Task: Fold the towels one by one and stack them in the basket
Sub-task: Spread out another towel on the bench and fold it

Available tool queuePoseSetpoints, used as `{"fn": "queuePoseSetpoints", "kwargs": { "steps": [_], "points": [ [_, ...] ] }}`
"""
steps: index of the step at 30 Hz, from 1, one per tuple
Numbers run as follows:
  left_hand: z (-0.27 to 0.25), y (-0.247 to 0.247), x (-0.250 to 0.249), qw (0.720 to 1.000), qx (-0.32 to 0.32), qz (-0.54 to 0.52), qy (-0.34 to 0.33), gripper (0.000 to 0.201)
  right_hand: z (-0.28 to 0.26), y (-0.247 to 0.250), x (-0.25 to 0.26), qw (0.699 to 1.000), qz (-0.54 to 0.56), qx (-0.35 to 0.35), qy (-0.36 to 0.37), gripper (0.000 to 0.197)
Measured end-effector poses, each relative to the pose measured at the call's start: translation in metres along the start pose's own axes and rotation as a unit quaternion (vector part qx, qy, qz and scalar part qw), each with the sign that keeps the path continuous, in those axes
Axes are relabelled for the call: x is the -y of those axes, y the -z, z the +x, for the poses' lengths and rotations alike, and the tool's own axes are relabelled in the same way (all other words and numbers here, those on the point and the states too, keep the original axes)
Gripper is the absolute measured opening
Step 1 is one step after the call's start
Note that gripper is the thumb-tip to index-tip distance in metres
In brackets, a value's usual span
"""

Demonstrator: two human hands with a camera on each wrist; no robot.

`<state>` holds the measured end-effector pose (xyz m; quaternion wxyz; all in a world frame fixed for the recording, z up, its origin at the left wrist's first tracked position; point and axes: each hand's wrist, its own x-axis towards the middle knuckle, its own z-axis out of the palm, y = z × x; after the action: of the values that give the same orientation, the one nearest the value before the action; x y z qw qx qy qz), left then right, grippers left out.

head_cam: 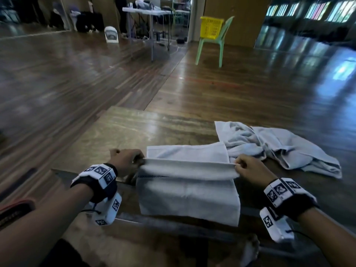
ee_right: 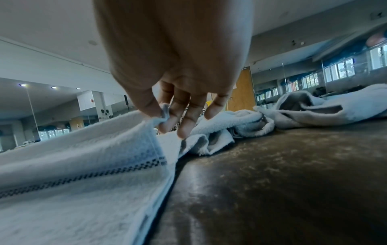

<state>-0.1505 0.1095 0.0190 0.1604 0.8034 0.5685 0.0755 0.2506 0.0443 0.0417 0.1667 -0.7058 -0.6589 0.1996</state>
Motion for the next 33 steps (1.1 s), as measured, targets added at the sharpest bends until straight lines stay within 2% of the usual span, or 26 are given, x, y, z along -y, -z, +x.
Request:
{"fn": "queuePoseSetpoints", "kwargs": {
  "steps": [3, 5, 9, 11, 14, 17, 19, 22, 25, 28, 33],
  "points": [
    [0.014, -0.006, 0.002, 0.998, -0.049, -0.034, 0.007, 0.003, 0.016, -0.006, -0.001, 0.999, 0.017, -0.041, 0.011, 0.011],
    [0.028, -0.007, 0.003, 0.996, -0.076, -0.048, 0.009, 0.007, 0.032, -0.007, 0.001, 0.997, 0.016, -0.071, 0.013, 0.007],
    [0.056, -0.008, 0.003, 0.997, -0.076, -0.035, 0.007, 0.008, 0.065, -0.005, 0.008, 0.991, -0.017, -0.121, 0.053, 0.003],
    [0.068, -0.010, 0.006, 0.997, -0.065, -0.033, 0.003, 0.008, 0.081, -0.005, 0.009, 0.989, -0.063, -0.112, 0.077, 0.005],
    [0.082, -0.014, 0.011, 0.999, -0.043, -0.024, 0.000, 0.011, 0.101, -0.008, 0.005, 0.984, -0.146, -0.059, 0.085, 0.009],
    [0.089, -0.017, 0.012, 1.000, -0.018, -0.010, -0.005, 0.004, 0.117, -0.013, 0.000, 0.978, -0.199, -0.014, 0.068, 0.011],
    [0.091, -0.017, 0.014, 1.000, -0.006, -0.018, -0.006, 0.010, 0.122, -0.014, 0.001, 0.974, -0.220, 0.000, 0.052, 0.013],
    [0.093, -0.010, 0.007, 1.000, 0.012, -0.021, -0.018, 0.008, 0.125, -0.013, 0.003, 0.969, -0.241, 0.025, 0.042, 0.019],
    [0.098, -0.008, 0.000, 1.000, 0.009, 0.025, -0.008, 0.014, 0.126, -0.014, 0.006, 0.967, -0.248, 0.013, 0.051, 0.035],
    [0.094, -0.004, -0.003, 0.999, 0.006, 0.033, 0.001, 0.013, 0.120, -0.011, 0.012, 0.968, -0.240, -0.010, 0.071, 0.024],
    [0.074, 0.020, -0.012, 0.999, -0.007, -0.009, -0.030, 0.014, 0.102, 0.004, 0.014, 0.974, -0.207, -0.043, 0.079, 0.013]
  ]
}}
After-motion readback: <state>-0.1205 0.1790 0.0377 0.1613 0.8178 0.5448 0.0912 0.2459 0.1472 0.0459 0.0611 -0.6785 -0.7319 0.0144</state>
